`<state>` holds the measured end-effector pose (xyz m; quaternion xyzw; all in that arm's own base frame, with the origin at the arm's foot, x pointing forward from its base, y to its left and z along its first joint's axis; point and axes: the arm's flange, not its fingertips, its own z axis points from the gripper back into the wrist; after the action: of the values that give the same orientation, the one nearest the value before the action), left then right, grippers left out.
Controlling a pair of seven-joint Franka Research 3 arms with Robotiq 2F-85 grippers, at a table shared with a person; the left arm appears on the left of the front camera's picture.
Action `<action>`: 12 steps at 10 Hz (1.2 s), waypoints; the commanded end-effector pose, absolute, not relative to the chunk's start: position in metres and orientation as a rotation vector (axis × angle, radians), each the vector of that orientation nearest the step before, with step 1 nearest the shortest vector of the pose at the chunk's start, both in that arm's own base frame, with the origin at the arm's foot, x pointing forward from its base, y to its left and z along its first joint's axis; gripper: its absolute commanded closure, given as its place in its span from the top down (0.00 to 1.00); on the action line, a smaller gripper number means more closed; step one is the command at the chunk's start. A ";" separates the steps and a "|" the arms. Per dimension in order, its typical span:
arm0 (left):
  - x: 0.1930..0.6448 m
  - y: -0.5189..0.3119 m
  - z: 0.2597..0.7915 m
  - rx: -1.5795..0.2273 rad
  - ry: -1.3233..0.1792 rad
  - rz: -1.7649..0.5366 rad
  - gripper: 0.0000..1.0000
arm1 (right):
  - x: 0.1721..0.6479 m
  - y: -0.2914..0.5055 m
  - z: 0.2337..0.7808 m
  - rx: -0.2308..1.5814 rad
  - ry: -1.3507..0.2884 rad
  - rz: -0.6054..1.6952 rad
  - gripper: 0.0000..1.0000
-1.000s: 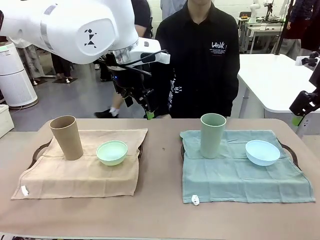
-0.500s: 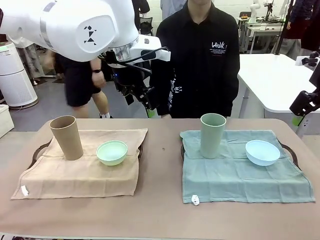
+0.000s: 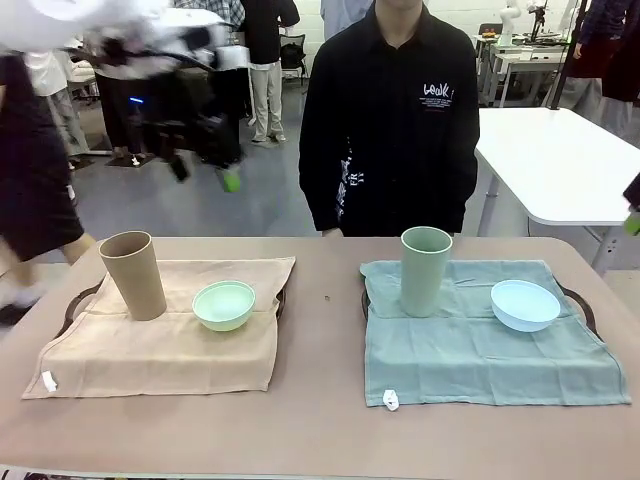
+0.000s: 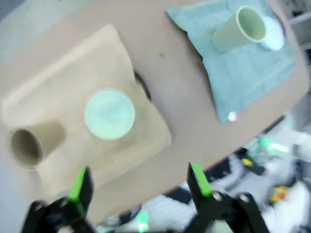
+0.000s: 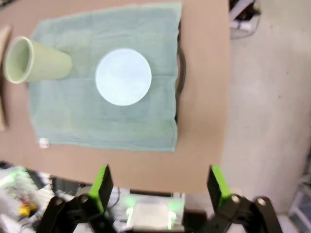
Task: Set up a tray with a mat and arrange the tableware.
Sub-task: Place the Picnic Bowl and Reusable plastic cup back onto the Handle tray in front of the human's position.
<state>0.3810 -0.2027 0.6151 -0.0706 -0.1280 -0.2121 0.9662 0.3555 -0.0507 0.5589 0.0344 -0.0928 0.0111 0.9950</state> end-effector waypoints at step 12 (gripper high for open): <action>0.354 0.004 0.620 -0.913 -0.478 -0.204 1.00 | 0.342 -0.142 0.570 0.878 -0.135 -0.139 1.00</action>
<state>0.3515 0.0197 0.5983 -0.4668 -0.2080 -0.0809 0.8558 0.3474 -0.1572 0.5540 0.4375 -0.0579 -0.1008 0.8917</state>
